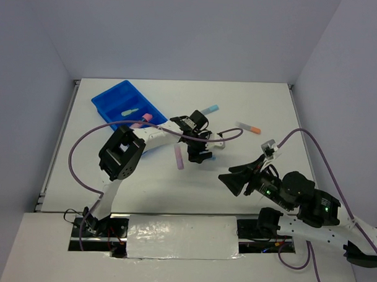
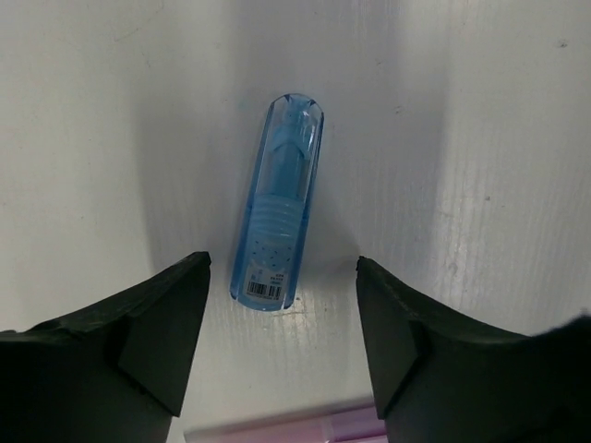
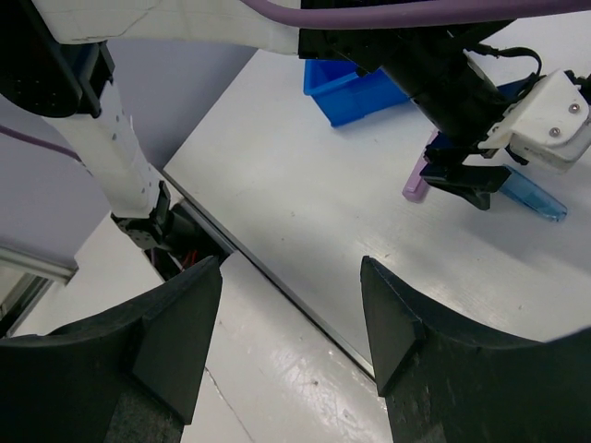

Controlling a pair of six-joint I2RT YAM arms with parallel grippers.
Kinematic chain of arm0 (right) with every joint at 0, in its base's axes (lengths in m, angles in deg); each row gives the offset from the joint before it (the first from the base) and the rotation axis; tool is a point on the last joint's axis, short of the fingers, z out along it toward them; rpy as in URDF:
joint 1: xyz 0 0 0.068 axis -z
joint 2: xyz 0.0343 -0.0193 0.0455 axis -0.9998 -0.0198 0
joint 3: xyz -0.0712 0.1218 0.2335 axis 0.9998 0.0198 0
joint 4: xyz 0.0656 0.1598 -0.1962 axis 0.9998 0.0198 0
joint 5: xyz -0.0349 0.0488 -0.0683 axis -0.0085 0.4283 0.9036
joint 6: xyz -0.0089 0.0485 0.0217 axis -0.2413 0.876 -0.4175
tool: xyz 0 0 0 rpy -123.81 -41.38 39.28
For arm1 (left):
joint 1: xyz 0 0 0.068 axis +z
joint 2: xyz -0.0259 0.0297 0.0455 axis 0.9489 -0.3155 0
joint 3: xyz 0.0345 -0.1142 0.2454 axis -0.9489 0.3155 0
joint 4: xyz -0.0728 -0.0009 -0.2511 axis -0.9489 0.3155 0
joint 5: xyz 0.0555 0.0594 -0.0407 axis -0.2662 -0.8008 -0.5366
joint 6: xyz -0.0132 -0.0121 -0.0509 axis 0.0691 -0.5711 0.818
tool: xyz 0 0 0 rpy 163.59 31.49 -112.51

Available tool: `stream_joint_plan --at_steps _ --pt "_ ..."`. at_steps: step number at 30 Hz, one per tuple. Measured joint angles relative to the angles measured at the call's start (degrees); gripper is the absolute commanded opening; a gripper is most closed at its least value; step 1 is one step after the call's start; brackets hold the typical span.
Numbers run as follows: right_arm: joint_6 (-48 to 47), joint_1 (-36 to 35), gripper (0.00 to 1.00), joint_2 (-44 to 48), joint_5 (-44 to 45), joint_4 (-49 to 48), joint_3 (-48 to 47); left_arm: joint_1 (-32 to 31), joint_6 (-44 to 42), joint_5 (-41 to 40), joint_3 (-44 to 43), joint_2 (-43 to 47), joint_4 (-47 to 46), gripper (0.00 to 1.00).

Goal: Sort the stationery into containers
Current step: Pick up the stationery from the center of the board.

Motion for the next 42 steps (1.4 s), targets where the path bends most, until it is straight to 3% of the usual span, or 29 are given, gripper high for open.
stream_joint_plan --at_steps 2,3,4,7,13,15,18,21,22,24,34,42 --pt "0.0 0.0 0.69 0.5 0.0 -0.1 0.0 0.0 0.2 0.0 0.0 0.0 -0.1 0.63" --pt "0.0 0.0 0.69 0.6 0.0 -0.1 0.0 0.0 0.2 0.0 0.0 0.0 -0.3 0.51" --pt "0.0 0.0 0.69 0.7 0.0 -0.2 0.0 -0.1 0.2 0.0 0.0 0.0 -0.4 0.49" --pt "0.0 0.0 0.69 0.8 0.0 -0.2 0.0 -0.3 0.1 0.0 0.0 -0.2 -0.4 0.49" --pt "0.0 0.0 0.69 2.2 -0.2 -0.2 -0.2 -0.4 0.1 0.0 0.0 -0.6 -0.3 0.64" --pt "0.0 0.0 0.69 2.8 -0.2 -0.2 -0.4 -0.5 0.1 0.0 0.0 -0.6 -0.3 0.63" --pt "0.0 0.0 0.69 3.2 -0.2 -0.2 -0.7 -0.9 0.2 -0.1 0.0 -0.7 -0.2 0.51" --pt "0.0 0.0 0.69 3.3 -0.2 -0.2 -0.7 -1.5 0.4 0.0 -0.7 -1.0 0.3 0.25" --pt "0.0 0.0 0.69 3.3 -0.2 -0.1 -0.7 -1.6 0.4 -0.2 -1.0 -1.1 0.3 0.09" --pt "-0.2 0.0 0.69 3.3 -0.2 -0.1 -0.7 -1.7 0.3 -0.2 -1.2 -1.2 0.5 0.00" --pt "-0.7 0.0 0.69 4.0 0.1 0.9 -2.6 0.7 4.4 0.0 -0.1 0.9 -2.1 0.00" --pt "-1.1 0.0 0.69 4.1 0.1 1.3 -2.8 8.8 8.0 -5.1 1.1 13.4 -8.0 0.00"
